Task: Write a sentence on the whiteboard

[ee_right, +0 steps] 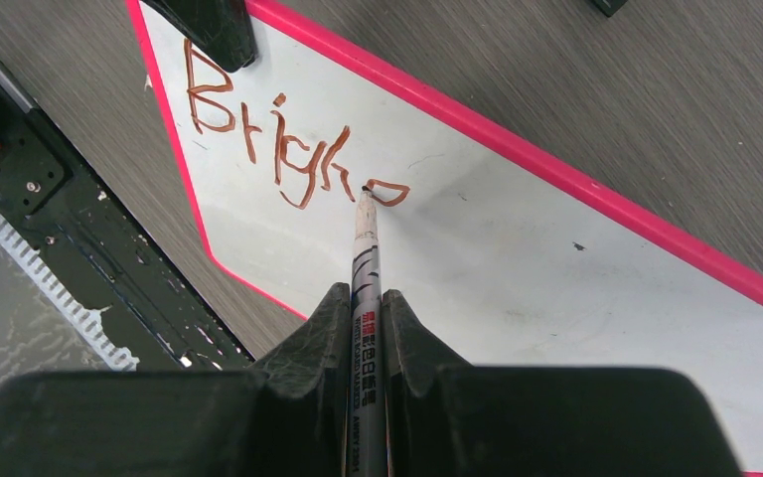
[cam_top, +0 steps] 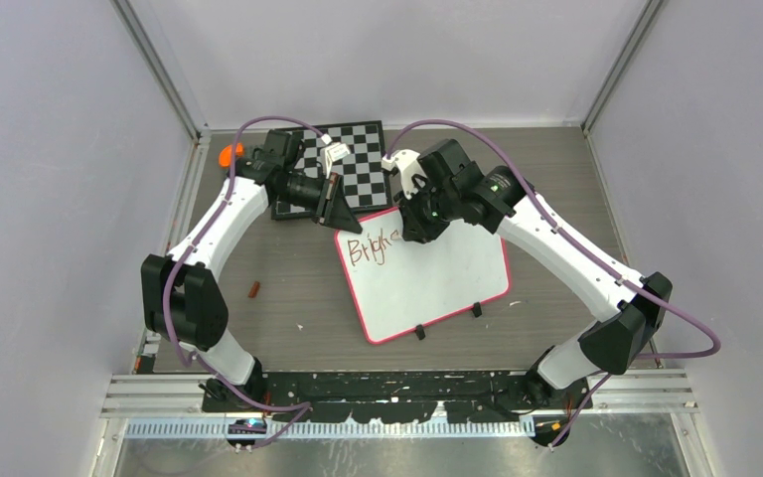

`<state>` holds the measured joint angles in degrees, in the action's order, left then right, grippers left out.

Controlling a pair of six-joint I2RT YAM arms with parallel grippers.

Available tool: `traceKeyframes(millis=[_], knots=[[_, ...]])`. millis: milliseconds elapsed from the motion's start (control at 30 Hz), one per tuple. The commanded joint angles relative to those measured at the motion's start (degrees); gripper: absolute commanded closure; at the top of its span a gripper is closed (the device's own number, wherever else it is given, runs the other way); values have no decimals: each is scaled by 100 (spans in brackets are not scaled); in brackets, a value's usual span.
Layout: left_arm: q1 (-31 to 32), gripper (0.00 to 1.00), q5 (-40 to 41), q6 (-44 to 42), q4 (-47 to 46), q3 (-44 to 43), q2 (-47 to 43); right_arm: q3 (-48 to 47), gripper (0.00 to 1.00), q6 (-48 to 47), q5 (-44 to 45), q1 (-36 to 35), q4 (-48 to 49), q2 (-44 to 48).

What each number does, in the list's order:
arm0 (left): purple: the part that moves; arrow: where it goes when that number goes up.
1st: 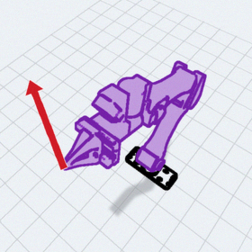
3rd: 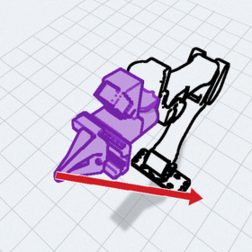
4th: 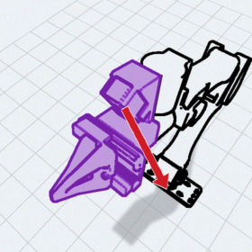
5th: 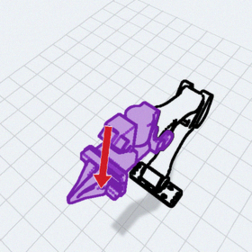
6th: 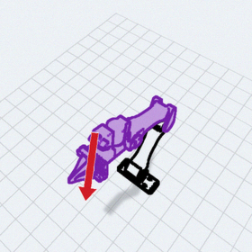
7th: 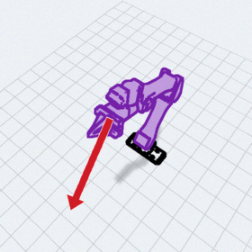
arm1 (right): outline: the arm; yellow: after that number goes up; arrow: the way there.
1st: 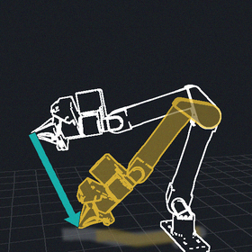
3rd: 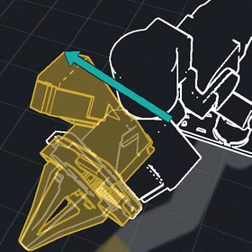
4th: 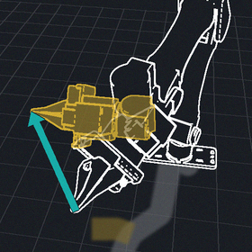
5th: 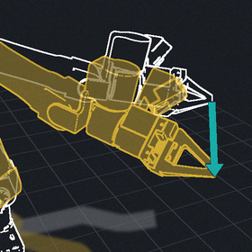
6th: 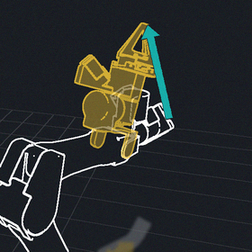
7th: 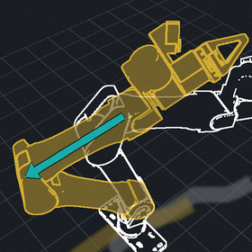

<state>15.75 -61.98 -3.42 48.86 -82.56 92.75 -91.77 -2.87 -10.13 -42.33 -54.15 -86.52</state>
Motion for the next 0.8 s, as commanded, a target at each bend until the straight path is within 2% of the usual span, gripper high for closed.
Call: traceKeyframes(millis=[0, 767], knots=[[-2, 100, 80, 111, 97, -120, -156, -286, 100, -4, -7, -34, 130, 66], [-1, 100, 98, 101, 114, -102, -174, -237, 100, -37, 140, -105, 189, -41]])
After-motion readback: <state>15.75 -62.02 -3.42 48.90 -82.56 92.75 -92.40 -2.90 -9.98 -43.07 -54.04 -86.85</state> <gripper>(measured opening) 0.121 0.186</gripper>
